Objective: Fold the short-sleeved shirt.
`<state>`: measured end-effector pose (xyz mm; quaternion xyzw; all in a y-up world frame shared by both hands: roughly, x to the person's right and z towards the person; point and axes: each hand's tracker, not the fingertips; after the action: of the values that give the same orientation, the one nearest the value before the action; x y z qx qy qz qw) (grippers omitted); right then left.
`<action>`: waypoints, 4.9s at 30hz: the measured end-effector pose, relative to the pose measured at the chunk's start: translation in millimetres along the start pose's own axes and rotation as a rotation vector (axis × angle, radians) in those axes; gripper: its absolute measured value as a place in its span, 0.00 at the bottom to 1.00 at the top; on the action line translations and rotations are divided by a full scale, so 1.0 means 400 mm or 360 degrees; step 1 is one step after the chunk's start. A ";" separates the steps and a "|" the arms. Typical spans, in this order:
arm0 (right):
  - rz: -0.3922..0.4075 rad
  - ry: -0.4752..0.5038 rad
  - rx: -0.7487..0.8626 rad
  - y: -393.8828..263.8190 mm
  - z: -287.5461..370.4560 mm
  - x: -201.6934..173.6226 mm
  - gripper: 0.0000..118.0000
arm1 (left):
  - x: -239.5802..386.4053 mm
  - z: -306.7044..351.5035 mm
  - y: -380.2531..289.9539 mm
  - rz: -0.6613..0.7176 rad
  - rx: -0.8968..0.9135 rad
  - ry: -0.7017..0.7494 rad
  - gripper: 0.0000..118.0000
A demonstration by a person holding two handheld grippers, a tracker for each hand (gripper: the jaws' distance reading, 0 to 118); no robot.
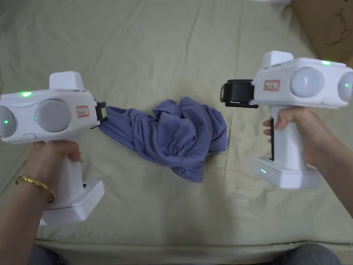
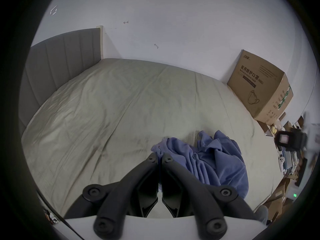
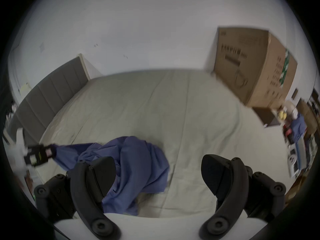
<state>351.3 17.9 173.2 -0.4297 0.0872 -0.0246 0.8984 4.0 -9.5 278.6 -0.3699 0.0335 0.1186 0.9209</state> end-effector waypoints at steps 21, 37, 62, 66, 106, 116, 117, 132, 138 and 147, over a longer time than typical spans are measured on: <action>-0.0105 -0.0080 -0.0387 -0.019 -0.282 0.027 0.01 | -0.078 -0.052 -0.039 0.0201 -0.0153 0.0039 0.00; -0.0004 0.0015 0.0437 0.162 0.544 0.210 0.01 | -0.121 0.359 0.338 0.0242 0.0566 0.0006 0.00; -0.0100 -0.0660 0.0800 0.490 0.780 0.277 0.01 | -0.127 0.494 0.790 0.0182 0.0795 0.0497 0.00; -0.0075 -0.0780 0.0821 0.580 0.727 0.250 0.01 | -0.120 0.413 0.857 0.0211 0.0751 0.0502 0.00; -0.0554 -0.0622 -0.0080 -0.359 0.229 0.558 0.01 | -0.270 0.003 -0.086 0.0255 -0.0249 0.0374 0.00; -0.0496 -0.0581 -0.0135 -0.540 0.263 0.547 0.75 | -0.373 0.030 -0.226 0.0558 -0.0254 0.0505 0.82; -0.0505 -0.0610 -0.0096 -0.533 0.281 0.550 0.88 | -0.381 0.044 -0.214 0.0572 -0.0218 0.0509 0.94; 0.0043 -0.0382 0.1079 -0.305 0.539 0.176 0.94 | -0.005 0.348 -0.037 -0.0216 0.0980 0.0288 1.00; 0.0071 -0.0250 0.1149 -0.331 0.513 0.058 0.93 | 0.097 0.348 -0.097 -0.0363 0.0972 0.0220 0.81; 0.0083 -0.0136 0.1134 -0.359 0.477 0.014 0.00 | 0.122 0.313 -0.152 -0.0343 0.0893 0.0077 0.00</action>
<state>395.2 73.2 401.3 -0.0877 0.0465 -0.0125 0.9950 62.8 43.9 403.0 -0.1050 0.0474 -0.0027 0.9933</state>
